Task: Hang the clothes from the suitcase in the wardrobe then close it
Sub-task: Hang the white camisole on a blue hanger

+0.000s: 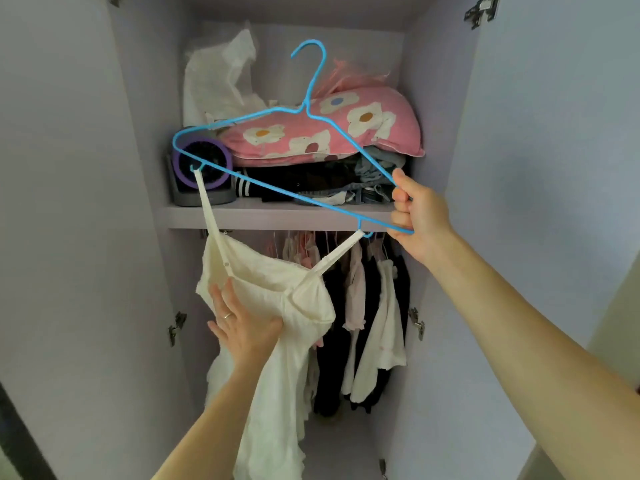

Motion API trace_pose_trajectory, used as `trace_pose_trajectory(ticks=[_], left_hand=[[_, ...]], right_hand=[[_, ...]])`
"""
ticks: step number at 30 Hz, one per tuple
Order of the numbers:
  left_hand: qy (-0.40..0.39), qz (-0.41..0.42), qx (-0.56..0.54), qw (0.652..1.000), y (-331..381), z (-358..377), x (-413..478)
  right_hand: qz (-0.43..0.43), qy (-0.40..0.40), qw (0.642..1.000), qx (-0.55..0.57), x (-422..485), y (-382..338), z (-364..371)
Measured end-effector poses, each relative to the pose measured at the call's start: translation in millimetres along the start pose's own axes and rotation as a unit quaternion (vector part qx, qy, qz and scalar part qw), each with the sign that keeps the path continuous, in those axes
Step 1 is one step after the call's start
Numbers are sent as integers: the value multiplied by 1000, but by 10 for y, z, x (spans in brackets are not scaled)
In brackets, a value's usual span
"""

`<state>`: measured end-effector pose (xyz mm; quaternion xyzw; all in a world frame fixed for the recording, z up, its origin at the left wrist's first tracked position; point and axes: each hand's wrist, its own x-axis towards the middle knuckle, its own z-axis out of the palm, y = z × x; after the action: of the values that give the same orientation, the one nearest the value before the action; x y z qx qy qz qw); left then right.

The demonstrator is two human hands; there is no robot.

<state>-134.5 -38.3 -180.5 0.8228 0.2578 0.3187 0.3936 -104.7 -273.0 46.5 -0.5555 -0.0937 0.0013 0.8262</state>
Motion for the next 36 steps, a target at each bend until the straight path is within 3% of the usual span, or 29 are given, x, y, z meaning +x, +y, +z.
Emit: trace_pose_trajectory(ticks=[4,9,14,17,20,22,27,31,36], left_hand=[[-28,51,30,998,-33,116,-58],[-11,122,-25,992,108,166,-148],[-97,168,103,976,65,302,-321],[-88,107,120,983,98,384,-350],[-46,-63,34,996,177,316,-133],[-26,-126,-10,992,182,257,85],[-112,-115,-113,981,231,78,473],[-218,-108,-31,969,308,-71,572],[-282,-167,-113,938,103,-42,726]], right_hand=[[-12,13,1000,-1,-34,-33,-64],[-18,30,999,-2,-79,-97,-117],[-24,39,999,22,-100,-216,-97],[-25,43,998,45,-120,-277,-131],[-28,47,996,69,-150,-354,-203],[-31,51,995,84,-170,-403,-305],[-42,60,989,128,-205,-551,-617],[-53,82,987,130,-199,-591,-795],[-57,114,990,62,-175,-480,-979]])
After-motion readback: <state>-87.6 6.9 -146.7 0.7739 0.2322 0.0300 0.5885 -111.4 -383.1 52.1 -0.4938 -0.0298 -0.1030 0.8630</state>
